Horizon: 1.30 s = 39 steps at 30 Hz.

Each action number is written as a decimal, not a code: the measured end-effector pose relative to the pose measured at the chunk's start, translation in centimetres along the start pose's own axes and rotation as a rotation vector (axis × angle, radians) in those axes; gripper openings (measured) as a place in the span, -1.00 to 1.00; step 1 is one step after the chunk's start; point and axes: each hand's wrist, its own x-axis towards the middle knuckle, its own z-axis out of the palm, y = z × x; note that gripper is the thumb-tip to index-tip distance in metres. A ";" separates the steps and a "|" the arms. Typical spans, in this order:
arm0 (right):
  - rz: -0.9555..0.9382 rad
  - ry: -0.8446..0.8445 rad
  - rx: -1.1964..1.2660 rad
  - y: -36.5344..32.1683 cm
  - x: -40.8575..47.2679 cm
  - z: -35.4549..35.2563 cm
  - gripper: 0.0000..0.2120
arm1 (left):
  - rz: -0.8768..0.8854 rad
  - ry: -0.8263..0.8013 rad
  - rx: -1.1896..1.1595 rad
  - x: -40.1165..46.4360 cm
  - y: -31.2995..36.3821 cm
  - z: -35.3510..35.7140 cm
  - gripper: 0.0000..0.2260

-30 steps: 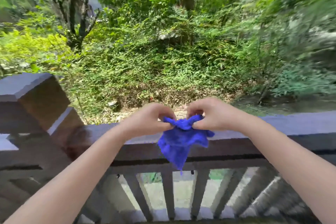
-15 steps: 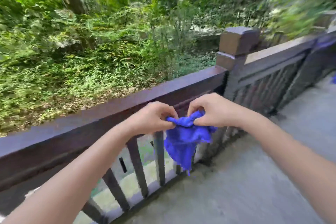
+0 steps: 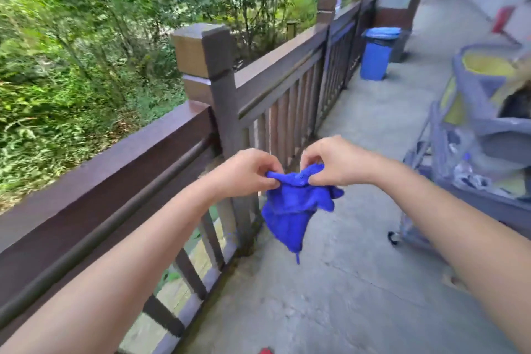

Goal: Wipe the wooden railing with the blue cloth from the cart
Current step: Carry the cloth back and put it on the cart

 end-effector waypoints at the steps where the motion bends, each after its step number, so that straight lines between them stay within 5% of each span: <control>1: 0.029 0.018 -0.014 1.4 0.8 -0.5 -0.82 | 0.023 -0.015 -0.005 2.2 -0.2 0.0 -0.91; 11: 0.310 0.187 -0.048 13.3 6.2 -6.2 -0.79 | 0.255 -0.208 -0.073 22.5 -0.3 0.0 -0.90; 16: 0.383 0.214 -0.027 19.8 8.2 -7.5 -0.80 | 0.292 -0.295 -0.109 31.0 0.2 1.9 -0.75; 21: 0.477 0.185 0.009 28.6 11.3 -9.8 -0.84 | 0.289 -0.304 -0.089 40.4 1.0 3.9 -0.84; 39: 0.399 0.118 0.040 57.3 35.4 -19.3 -0.85 | 0.166 -0.222 -0.091 75.5 -4.7 4.4 -0.86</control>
